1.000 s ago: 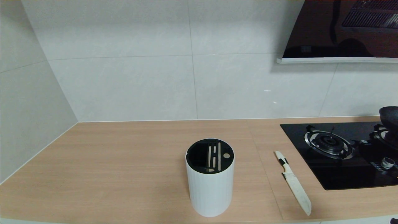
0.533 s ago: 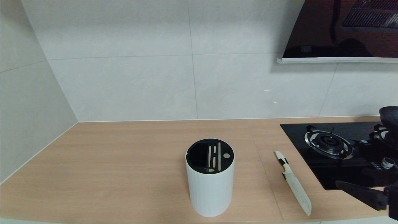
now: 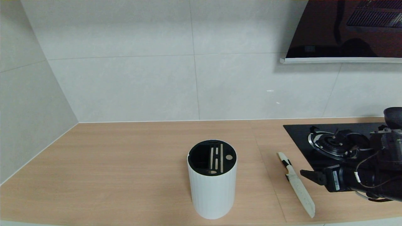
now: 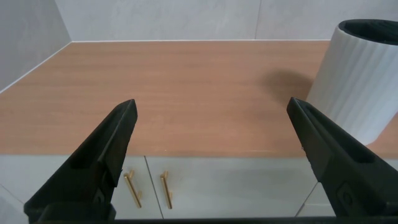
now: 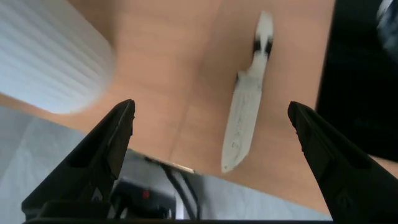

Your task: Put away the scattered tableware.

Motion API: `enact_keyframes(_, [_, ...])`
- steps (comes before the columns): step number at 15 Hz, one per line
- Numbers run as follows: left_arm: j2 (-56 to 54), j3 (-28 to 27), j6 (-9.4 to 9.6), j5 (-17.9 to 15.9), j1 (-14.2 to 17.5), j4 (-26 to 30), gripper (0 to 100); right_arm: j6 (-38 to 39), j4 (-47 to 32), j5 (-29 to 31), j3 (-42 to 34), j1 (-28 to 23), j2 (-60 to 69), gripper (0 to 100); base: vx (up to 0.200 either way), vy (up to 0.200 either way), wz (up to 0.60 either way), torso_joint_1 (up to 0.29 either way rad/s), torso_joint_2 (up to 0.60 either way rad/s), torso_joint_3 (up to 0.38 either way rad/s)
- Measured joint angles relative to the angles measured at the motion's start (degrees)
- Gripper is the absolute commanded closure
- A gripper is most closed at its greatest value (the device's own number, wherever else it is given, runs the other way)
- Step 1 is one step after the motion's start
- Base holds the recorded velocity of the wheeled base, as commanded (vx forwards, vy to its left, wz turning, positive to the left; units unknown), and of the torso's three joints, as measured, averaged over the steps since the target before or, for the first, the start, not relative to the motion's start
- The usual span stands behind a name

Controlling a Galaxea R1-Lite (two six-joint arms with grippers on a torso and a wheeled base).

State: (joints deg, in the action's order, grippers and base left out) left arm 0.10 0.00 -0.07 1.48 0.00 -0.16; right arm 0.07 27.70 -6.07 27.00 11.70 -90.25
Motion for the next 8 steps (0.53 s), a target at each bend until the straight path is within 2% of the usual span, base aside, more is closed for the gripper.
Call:
enact_keyframes(3, [0.00, 0.00, 0.00, -0.02, 0.00, 0.00, 0, 0.09, 6.02, 2.79, 0.12, 0.04, -7.79, 0, 0.000, 0.000, 0.00, 0.000, 0.00, 0.000])
enact_keyframes(8, [0.00, 0.00, -0.06, -0.02, 0.00, 0.00, 0, 0.44, 23.63, 8.18, -0.52, 0.06, -23.15, 0, 0.000, 0.000, 0.00, 0.000, 0.00, 0.000])
